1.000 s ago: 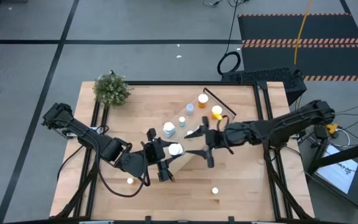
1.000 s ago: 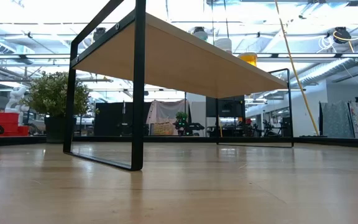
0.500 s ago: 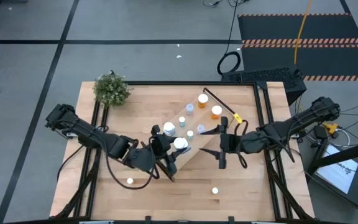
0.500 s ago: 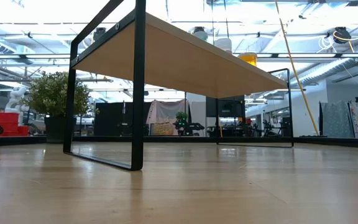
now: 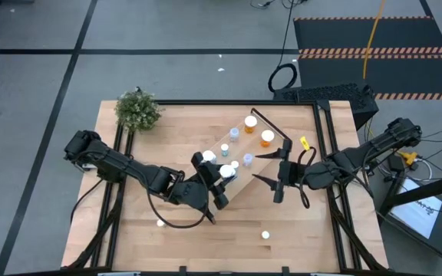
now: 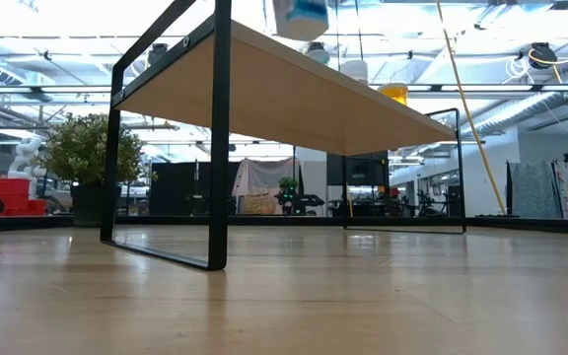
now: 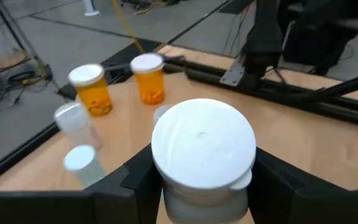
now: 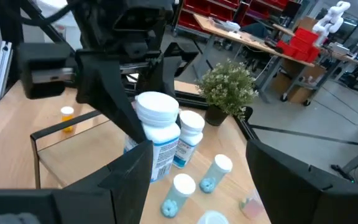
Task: Pick and place medicine bottles onto shelf by color
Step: Put the white pill bottle on the shelf aligned with the other white pill bottle
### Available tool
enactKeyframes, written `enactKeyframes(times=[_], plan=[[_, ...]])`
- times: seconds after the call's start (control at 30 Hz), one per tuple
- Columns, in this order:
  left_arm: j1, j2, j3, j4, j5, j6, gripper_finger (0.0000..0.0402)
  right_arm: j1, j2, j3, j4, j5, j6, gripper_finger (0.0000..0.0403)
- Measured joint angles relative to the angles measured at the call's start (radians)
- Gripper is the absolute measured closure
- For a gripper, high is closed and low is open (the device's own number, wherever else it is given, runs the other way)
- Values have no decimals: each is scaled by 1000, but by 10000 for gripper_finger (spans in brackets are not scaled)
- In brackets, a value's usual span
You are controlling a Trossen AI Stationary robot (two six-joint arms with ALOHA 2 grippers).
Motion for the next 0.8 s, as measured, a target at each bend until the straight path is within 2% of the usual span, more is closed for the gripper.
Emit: enactKeyframes(times=[0.23,0.8], plan=[[25,1,0,-115,-8,-73,219,0,-12,0,-4,-1,0,151],[12,29,-2,-237,7,-152,205,0,-11,0,-3,-2,4,151]])
